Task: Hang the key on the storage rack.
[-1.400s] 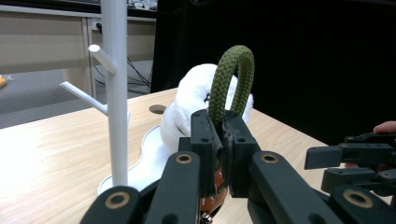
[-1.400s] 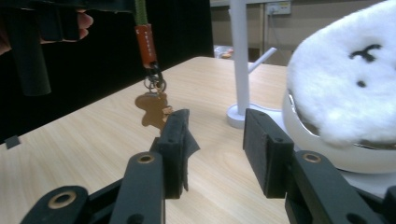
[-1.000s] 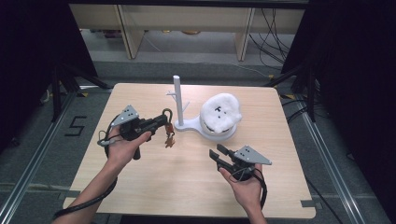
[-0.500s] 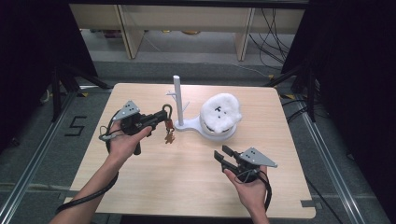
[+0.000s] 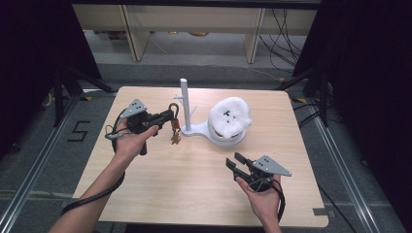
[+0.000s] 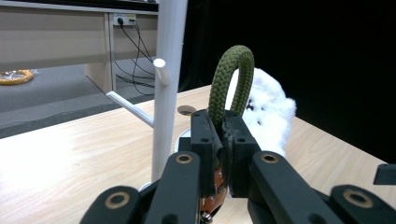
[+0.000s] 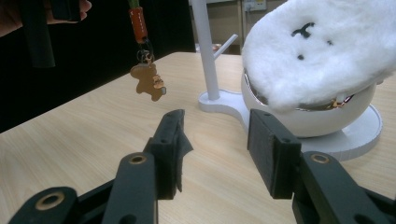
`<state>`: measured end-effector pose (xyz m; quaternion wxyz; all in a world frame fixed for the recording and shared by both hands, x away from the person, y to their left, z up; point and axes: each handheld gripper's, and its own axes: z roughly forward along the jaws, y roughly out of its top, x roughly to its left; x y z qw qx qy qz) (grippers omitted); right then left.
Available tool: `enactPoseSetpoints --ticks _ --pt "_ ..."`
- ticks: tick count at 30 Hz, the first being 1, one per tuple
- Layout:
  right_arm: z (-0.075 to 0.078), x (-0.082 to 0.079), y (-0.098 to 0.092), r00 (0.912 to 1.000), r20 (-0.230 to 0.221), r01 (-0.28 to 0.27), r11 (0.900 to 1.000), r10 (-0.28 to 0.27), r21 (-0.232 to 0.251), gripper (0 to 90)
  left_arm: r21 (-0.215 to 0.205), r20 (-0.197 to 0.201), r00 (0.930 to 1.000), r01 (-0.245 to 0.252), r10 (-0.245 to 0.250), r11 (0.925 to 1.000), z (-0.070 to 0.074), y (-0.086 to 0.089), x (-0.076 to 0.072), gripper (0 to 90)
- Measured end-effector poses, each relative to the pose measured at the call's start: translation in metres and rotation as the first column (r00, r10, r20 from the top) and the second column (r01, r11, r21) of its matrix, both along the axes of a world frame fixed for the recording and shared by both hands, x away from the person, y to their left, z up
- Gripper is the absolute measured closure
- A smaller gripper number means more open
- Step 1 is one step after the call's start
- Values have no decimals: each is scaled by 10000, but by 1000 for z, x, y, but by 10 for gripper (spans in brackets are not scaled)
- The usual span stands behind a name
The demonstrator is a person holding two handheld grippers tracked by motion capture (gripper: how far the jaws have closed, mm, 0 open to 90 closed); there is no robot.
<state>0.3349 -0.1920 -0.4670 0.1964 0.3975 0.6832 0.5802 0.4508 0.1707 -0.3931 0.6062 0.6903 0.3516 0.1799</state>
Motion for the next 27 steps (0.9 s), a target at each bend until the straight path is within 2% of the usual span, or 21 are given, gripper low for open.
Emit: enactPoseSetpoints --ticks 5,6,10,11,12,17,18,20,21,22,27 --pt "0 0 0 10000 25 6 10000 -6 -15 567 1 36 10000 -17 17 10000 2 1 4 842" --pt "0 1 -1 9998 165 63 9999 -61 -130 567 30 32 10000 -27 27 10000 2 1 5 842" --pt "0 0 -1 10000 28 52 10000 -52 -66 564 25 60 9999 -94 94 10000 5 2 8 842" --pt "-1 1 -2 9998 157 87 9998 -84 -169 562 37 68 9999 -118 118 9999 6 2 9 842" --pt "-1 0 -2 9999 -62 82 10000 -82 0 561 37 72 9999 -135 135 9999 7 2 10 842" --pt "-2 -1 -3 9999 35 169 9997 -168 -196 557 116 97 9998 -184 183 9998 8 2 14 841" --pt "-2 -2 -2 9996 -161 221 9997 -222 -62 556 117 83 9998 -196 195 9997 9 3 15 841" --pt "-3 -3 -2 9994 -229 260 9997 -260 6 555 108 76 9997 -216 215 9997 9 3 17 841" --pt "-3 -3 -2 9994 -213 263 9997 -263 -2 553 94 64 9997 -235 235 9997 9 3 18 841" --pt "-3 -1 -3 9997 17 229 9996 -229 -153 551 85 57 9997 -230 230 9997 9 3 18 841" --pt "-3 -3 -2 9993 -245 289 9996 -290 -18 549 -103 -110 9995 -288 286 9995 9 4 23 841"
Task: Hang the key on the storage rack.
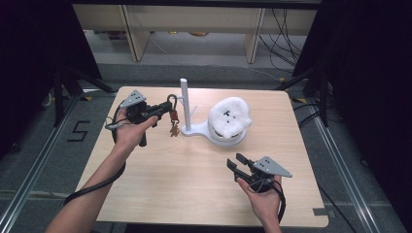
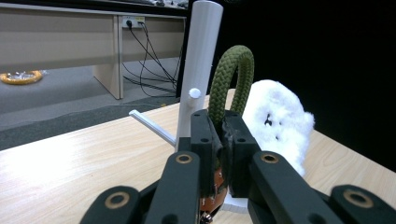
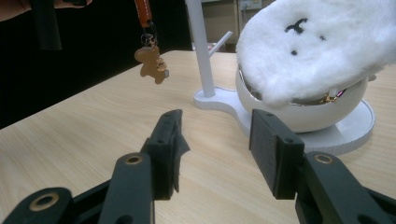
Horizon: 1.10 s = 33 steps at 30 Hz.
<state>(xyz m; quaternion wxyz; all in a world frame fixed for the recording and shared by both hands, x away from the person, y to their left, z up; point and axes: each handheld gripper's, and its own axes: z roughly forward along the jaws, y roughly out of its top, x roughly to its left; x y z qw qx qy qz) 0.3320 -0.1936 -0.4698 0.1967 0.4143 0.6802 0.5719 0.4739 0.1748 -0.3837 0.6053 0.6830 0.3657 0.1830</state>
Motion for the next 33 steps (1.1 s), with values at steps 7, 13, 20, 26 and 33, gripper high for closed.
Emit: enactPoseSetpoints --ticks 7,13,20,26,33 --pt "-3 3 1 9997 119 -197 9998 197 -81 545 -12 -177 9998 -72 72 10000 -1 1 7 841" --pt "-3 2 1 9998 64 -196 9998 196 -38 543 -62 -413 9989 -232 230 9997 -5 1 13 841" --pt "-3 2 1 9998 16 -214 9998 214 26 542 -33 -529 9981 -317 315 9995 -8 -1 18 841" --pt "-4 2 0 9996 164 -212 9997 214 -91 540 -47 -702 9968 -384 380 9993 -12 -4 21 840" --pt "-4 2 0 9995 155 -258 9996 260 -108 539 -7 -861 9952 -473 470 9989 -16 -8 24 840"
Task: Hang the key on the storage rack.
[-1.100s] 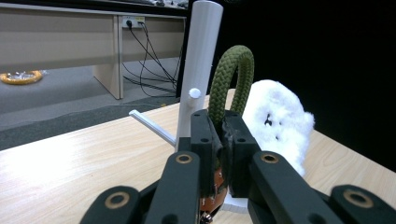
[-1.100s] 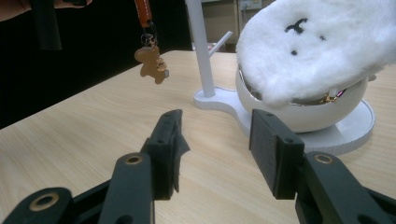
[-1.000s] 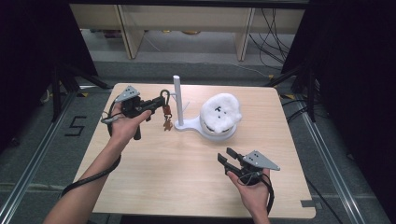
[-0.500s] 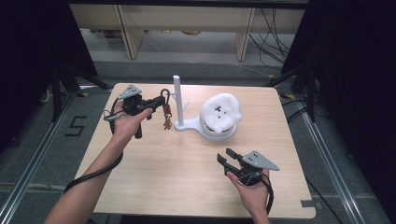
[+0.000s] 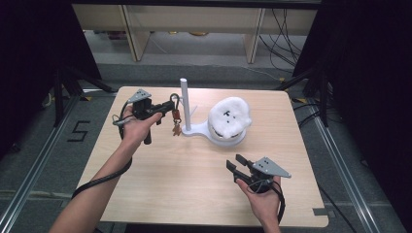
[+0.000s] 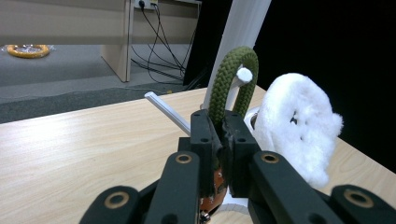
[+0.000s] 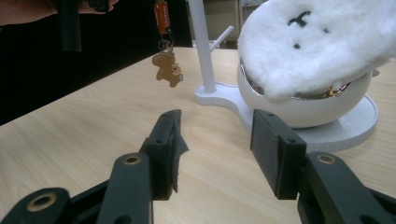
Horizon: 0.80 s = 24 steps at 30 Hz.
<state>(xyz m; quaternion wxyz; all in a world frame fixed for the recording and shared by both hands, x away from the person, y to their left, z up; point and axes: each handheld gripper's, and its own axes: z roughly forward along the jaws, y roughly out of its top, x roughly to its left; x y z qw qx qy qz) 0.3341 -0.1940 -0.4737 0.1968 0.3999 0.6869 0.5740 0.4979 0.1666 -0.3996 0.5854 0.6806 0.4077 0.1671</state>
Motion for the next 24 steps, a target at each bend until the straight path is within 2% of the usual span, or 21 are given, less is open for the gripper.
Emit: enactPoseSetpoints --ticks 9,11,18,20,21,22,23,24 --pt "-1 -1 1 9998 -67 163 9998 -164 -118 536 11 -159 9998 -105 105 9999 -4 -6 4 838" --pt "-2 0 1 10000 -16 51 9999 -51 -87 535 -6 -168 9998 -97 97 10000 -5 -7 4 838" --pt "-2 0 2 9999 -107 57 10000 -57 4 534 146 -231 9995 -202 206 9997 -8 -12 7 837" --pt "-3 0 1 10000 49 77 9999 -76 -137 533 246 -244 9995 -198 204 9995 -10 -14 9 835" --pt "-3 0 2 9999 -65 88 9999 -89 -126 533 293 -260 9994 -214 222 9993 -11 -16 9 834" --pt "-3 0 1 9999 31 142 9993 -141 -354 533 315 -229 9995 -203 211 9993 -11 -17 10 830" --pt "-3 0 1 9999 31 142 9993 -141 -354 533 389 -226 9995 -193 202 9991 -12 -18 10 830" --pt "-3 -1 2 9998 -143 160 9994 -164 -304 533 443 -229 9995 -212 222 9988 -12 -19 11 828"
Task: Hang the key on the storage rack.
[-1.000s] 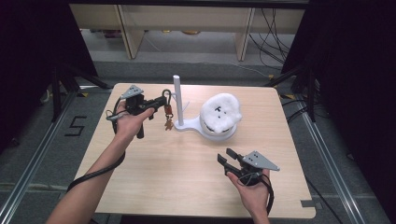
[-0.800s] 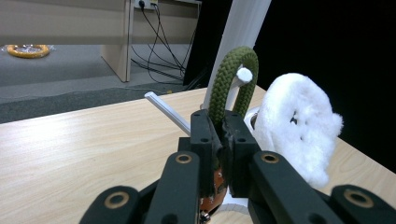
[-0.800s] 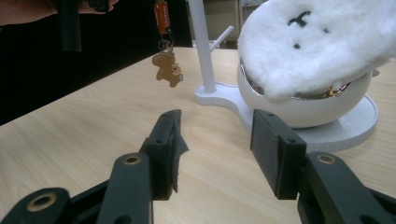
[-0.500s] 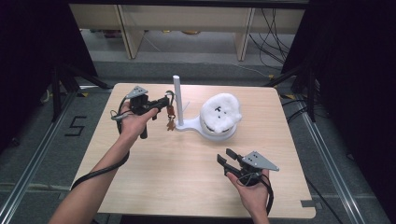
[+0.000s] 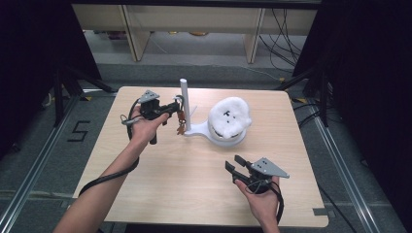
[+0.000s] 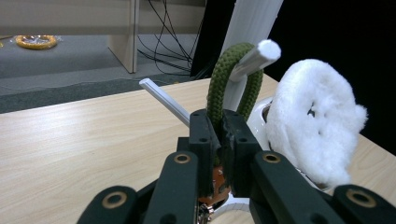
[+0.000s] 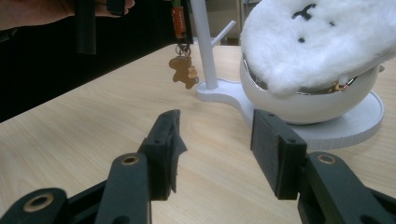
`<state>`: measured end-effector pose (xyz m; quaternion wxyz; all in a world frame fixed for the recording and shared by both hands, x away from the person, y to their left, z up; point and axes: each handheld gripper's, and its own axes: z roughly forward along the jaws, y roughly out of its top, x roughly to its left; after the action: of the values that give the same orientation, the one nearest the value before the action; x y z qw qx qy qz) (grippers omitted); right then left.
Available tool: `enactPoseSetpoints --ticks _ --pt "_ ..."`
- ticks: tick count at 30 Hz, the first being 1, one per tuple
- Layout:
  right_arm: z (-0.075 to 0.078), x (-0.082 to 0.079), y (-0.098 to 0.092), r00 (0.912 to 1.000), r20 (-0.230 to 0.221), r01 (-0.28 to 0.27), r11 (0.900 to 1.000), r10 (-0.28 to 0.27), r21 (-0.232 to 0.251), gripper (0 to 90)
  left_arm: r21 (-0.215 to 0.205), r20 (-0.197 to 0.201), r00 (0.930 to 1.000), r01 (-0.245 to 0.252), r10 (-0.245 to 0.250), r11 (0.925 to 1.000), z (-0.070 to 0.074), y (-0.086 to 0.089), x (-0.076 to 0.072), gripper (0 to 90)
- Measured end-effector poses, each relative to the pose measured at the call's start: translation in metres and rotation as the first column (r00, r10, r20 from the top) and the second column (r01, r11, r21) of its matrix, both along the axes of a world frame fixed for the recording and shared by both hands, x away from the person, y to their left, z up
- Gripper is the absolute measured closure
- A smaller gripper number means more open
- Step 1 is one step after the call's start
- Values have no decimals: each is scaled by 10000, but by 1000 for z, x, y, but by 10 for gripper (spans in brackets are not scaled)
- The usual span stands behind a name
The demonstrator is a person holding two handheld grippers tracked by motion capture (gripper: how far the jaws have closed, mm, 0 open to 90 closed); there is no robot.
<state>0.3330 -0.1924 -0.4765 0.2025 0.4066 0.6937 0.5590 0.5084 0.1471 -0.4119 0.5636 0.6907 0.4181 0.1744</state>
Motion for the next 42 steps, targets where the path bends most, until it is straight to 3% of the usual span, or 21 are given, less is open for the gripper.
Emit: enactPoseSetpoints --ticks 1,2,6,11,12,15,25,26,27,32,36,37,38,39,40,41,42 --pt "0 -1 1 9998 -199 38 9998 -34 183 532 56 18 10000 -6 6 10000 0 -1 0 822" --pt "-1 0 2 9999 -95 -63 9996 66 292 532 127 29 10000 16 -16 9999 -1 -2 1 818" --pt "-2 1 1 9999 -32 -125 9997 125 188 529 565 -17 9999 111 -110 9983 -4 -3 0 799" --pt "-1 0 0 10000 -2 85 9998 -85 187 528 999 238 9997 39 -63 9950 -1 3 -8 738" --pt "-1 0 0 10000 -17 -21 9999 21 166 528 1317 459 9989 -22 -39 9913 1 7 -14 705" --pt "-1 0 -1 10000 -13 27 9999 -27 100 527 1575 694 9976 -103 -6 9875 3 13 -21 650" --pt "-2 1 0 10000 -3 -80 9997 80 209 524 2169 1306 9911 -543 262 9747 1 35 -52 516" --pt "-2 1 -3 9999 124 8 10000 -8 -67 523 2177 1343 9905 -587 297 9743 1 37 -55 496" --pt "-2 1 -2 10000 -52 39 10000 -39 32 522 2216 1382 9900 -580 276 9734 1 38 -57 487" --pt "-3 2 -3 10000 -99 -9 10000 9 90 520 2332 1637 9861 -651 268 9702 -3 46 -75 459" --pt "-4 2 -5 9999 -111 84 9999 -83 64 518 2631 1838 9827 -702 214 9622 -15 52 -95 455" --pt "-4 1 -4 9994 -275 195 9997 -191 166 517 2560 1929 9809 -748 249 9638 -21 54 -100 454" --pt "-5 2 -6 9998 -29 175 9998 -175 50 517 2587 1934 9808 -768 263 9629 -28 57 -107 454" --pt "-5 2 -6 9999 -150 74 9999 -73 70 516 2447 1847 9828 -432 -28 9686 -33 57 -110 454" --pt "-6 2 -7 9996 -219 162 9998 -159 102 514 2672 1886 9818 -738 230 9608 -38 61 -117 454" --pt "-7 4 -7 10000 -79 42 10000 -42 5 513 2694 1898 9810 -905 393 9588 -45 64 -122 453" --pt "-8 3 -7 9991 -399 148 9998 -143 137 512 2656 1910 9804 -991 484 9590 -52 66 -127 452"
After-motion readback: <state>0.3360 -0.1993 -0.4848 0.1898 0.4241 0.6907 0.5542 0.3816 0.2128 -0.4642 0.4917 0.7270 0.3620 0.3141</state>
